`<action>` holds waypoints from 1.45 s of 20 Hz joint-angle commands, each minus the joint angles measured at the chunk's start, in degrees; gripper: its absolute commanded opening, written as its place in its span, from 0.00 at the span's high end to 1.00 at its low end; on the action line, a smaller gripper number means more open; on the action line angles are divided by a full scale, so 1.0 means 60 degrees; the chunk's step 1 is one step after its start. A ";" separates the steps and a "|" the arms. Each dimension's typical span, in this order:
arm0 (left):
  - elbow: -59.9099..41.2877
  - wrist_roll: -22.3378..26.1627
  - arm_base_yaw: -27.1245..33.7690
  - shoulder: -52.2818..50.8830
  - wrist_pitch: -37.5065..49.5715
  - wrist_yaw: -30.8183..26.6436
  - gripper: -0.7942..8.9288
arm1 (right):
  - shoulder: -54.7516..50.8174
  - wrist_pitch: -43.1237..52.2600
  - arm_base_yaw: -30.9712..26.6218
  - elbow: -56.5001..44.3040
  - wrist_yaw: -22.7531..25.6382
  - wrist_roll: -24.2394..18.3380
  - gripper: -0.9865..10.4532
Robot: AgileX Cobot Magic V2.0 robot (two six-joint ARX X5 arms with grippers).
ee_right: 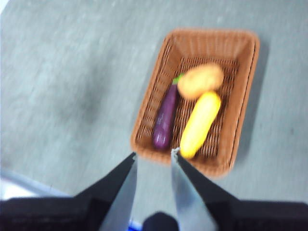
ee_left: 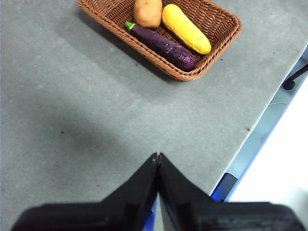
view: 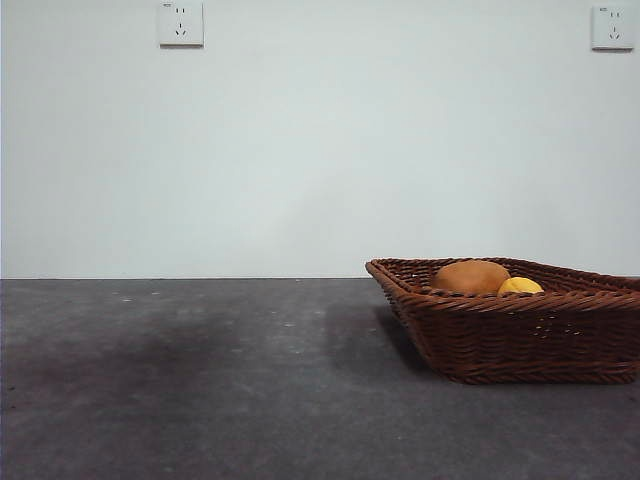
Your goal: Help me put the vegetables on the table into the basket
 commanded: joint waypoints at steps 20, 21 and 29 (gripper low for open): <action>-0.0084 0.0047 0.0033 0.0000 0.0073 -0.0044 0.92 | -0.0131 -0.0273 0.0007 -0.0029 0.0044 -0.0175 0.91; -0.0084 0.0047 0.0033 0.0000 0.0073 -0.0044 0.92 | 0.0051 -0.0273 0.0007 -0.0029 0.0044 -0.0175 0.91; -0.0036 0.0412 0.0033 0.0000 0.0291 -0.0572 0.92 | 0.1683 -0.0273 0.0007 -0.0029 0.0051 -0.0175 0.91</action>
